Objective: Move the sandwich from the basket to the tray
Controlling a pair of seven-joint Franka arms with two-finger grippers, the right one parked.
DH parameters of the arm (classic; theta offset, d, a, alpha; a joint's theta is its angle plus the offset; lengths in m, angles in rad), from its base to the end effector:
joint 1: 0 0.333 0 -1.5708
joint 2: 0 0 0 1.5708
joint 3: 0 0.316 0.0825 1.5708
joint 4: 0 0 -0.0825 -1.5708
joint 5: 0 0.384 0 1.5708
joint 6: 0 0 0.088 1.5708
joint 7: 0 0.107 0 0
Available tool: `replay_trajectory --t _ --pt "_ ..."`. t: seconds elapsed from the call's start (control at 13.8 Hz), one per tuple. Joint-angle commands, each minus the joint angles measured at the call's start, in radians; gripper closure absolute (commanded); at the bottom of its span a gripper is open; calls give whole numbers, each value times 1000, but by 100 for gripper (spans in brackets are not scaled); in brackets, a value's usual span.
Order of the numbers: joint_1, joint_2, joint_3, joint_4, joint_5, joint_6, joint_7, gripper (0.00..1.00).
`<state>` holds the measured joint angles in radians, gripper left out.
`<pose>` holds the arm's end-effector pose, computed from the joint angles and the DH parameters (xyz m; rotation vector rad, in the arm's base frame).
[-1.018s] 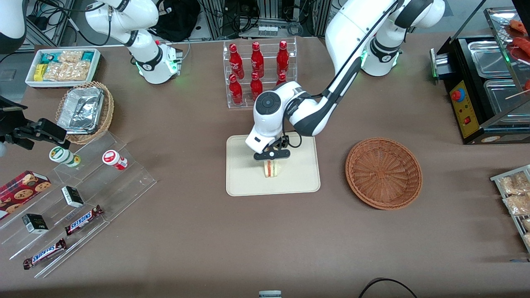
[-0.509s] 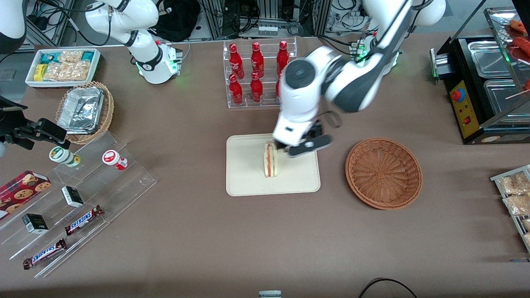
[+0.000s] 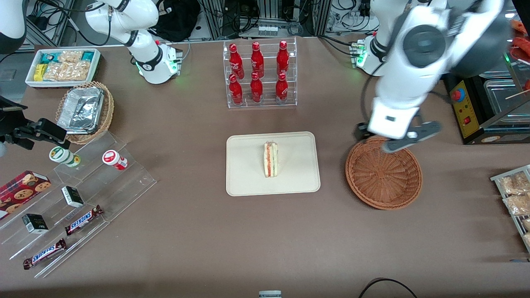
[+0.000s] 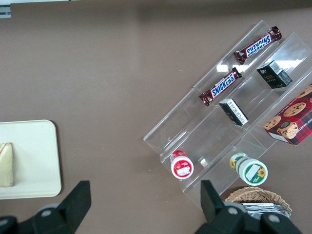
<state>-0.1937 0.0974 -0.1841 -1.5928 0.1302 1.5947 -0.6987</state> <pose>0.5468 -0.1974 0.5623 -2.9608 -0.4652 0.0345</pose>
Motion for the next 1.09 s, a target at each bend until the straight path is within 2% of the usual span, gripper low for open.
replay_trajectory --t 0.0,0.36,0.51,0.65,0.8,1.02 --pt "89 -62 -12 -32 -23 -48 166 0" --pt "253 -97 -11 -12 -124 -113 517 0" --pt "293 -78 -11 40 -171 -119 561 0" --pt "284 -58 -12 85 -137 -139 561 0" --pt "271 -51 -15 99 -45 -137 561 0" --pt "263 -6 -12 172 -40 -140 550 0"
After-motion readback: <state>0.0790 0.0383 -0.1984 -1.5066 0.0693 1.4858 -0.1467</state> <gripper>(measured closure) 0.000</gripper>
